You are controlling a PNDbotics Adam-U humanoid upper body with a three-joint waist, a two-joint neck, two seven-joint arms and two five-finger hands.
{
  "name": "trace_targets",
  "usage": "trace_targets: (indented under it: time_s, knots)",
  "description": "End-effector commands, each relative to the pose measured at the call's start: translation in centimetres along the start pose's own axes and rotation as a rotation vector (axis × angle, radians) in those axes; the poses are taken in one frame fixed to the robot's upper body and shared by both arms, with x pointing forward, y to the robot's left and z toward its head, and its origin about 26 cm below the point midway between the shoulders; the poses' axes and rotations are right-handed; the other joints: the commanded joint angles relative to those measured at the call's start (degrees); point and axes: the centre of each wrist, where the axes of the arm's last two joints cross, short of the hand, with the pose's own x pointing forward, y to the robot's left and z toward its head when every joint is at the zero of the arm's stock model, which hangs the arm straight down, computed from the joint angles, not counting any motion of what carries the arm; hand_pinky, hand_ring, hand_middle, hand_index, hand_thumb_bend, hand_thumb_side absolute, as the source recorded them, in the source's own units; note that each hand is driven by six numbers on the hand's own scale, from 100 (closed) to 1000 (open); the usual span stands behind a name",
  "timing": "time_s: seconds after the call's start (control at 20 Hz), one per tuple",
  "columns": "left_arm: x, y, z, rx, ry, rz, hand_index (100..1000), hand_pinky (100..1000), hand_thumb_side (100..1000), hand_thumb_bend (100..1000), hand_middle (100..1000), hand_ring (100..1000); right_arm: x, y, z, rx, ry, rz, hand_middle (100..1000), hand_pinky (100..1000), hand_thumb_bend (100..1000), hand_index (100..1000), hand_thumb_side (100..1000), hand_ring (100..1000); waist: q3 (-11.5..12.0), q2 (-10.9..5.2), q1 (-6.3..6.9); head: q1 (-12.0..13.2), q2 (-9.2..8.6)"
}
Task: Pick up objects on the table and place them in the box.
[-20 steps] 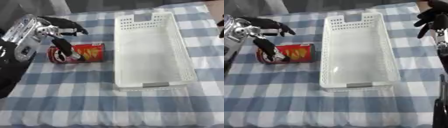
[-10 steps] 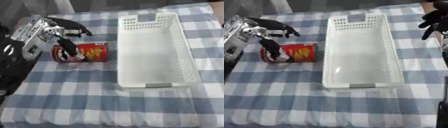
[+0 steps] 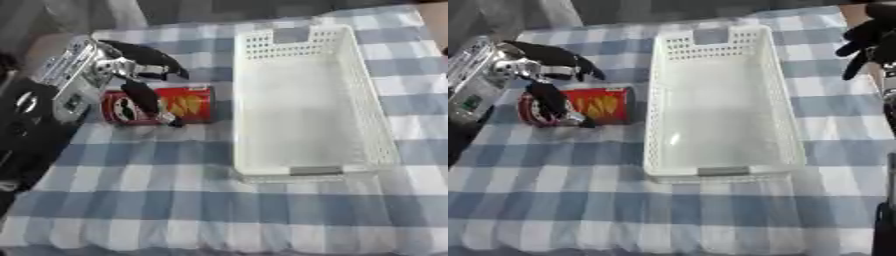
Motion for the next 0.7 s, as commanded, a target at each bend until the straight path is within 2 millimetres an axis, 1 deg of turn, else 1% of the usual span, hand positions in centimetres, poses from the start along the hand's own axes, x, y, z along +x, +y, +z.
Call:
trace_targets:
  time_s: [0.05, 0.2, 0.25, 0.3, 0.4, 0.7]
  knots:
    - [-0.2, 0.5, 0.3, 0.006, 0.009, -0.026, 994, 731, 717, 532, 915, 831, 0.4, -0.3, -0.5, 0.009, -0.023, 0.009, 607, 347, 100, 836, 796, 552, -0.1, -0.52, -0.07, 0.2, -0.21]
    - [-0.3, 0.3, 0.1, -0.008, 0.010, -0.034, 995, 735, 733, 548, 915, 833, 0.4, -0.3, -0.4, 0.013, -0.023, 0.011, 607, 347, 100, 837, 796, 552, -0.2, -0.42, 0.14, 0.2, -0.21]
    - [-0.4, 0.1, 0.1, -0.014, 0.011, -0.035, 996, 736, 726, 567, 914, 833, 0.4, -0.4, -0.4, 0.014, -0.023, 0.012, 607, 347, 100, 837, 796, 552, -0.3, -0.38, 0.20, 0.2, -0.21]
    - [-0.5, -0.1, 0.0, -0.024, 0.013, -0.035, 996, 737, 750, 558, 915, 834, 0.4, -0.4, -0.4, 0.015, -0.023, 0.013, 607, 347, 100, 837, 797, 552, -0.4, -0.32, 0.27, 0.2, -0.21]
    - [-0.7, -0.6, -0.2, -0.045, 0.016, -0.034, 997, 740, 768, 568, 915, 835, 0.4, -0.4, -0.4, 0.017, -0.024, 0.015, 607, 347, 100, 836, 796, 552, -0.5, -0.20, 0.38, 0.2, -0.21]
    - [-1.1, -1.4, -0.3, -0.073, 0.022, -0.029, 997, 741, 788, 561, 914, 834, 0.5, -0.5, -0.5, 0.018, -0.027, 0.018, 607, 347, 100, 836, 796, 552, -0.7, 0.07, 0.44, 0.2, -0.21]
